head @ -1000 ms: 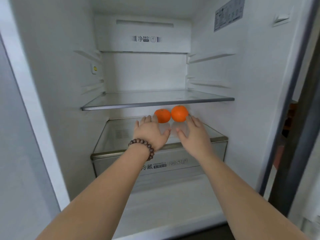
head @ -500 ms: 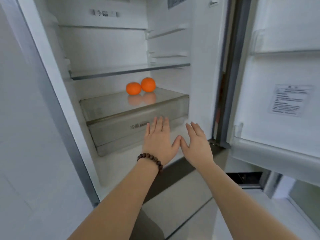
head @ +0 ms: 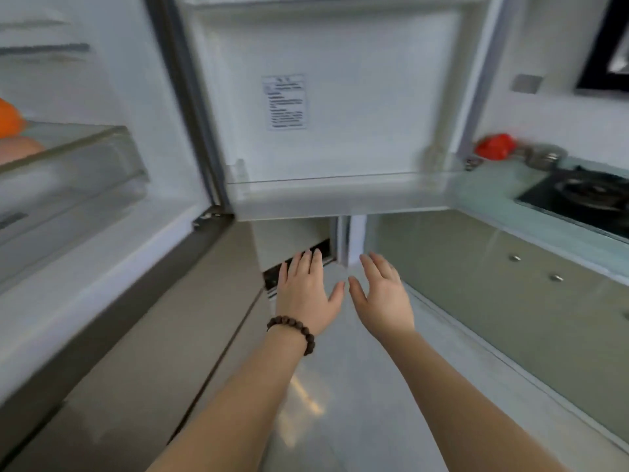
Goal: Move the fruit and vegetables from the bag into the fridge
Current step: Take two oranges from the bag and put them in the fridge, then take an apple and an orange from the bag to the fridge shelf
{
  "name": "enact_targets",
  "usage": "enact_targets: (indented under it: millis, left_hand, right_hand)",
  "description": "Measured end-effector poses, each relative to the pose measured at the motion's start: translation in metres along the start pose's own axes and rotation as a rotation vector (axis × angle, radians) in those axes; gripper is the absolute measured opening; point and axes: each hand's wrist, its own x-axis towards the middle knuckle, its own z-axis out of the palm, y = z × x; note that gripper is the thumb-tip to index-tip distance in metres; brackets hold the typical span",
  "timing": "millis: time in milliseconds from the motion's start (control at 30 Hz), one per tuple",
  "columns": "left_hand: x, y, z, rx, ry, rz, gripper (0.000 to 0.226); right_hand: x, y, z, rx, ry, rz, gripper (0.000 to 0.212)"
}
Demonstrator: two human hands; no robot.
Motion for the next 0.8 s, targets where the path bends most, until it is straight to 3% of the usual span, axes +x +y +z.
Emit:
enact_targets:
  millis: [433, 800]
  left_hand:
    - [-0.037, 0.311, 0.137, -0.091, -0.252, 0.603, 0.068]
    - [-0.183, 0.567, 0.204, -0.17, -0.481, 1.101, 0.07]
  right_hand:
    - [-0.164, 0.257, -0.185, -0.234, 0.247, 0.654, 0.051]
    - [-0.387, 0.371, -0.335, -0.361, 0.57, 1.169, 0.049]
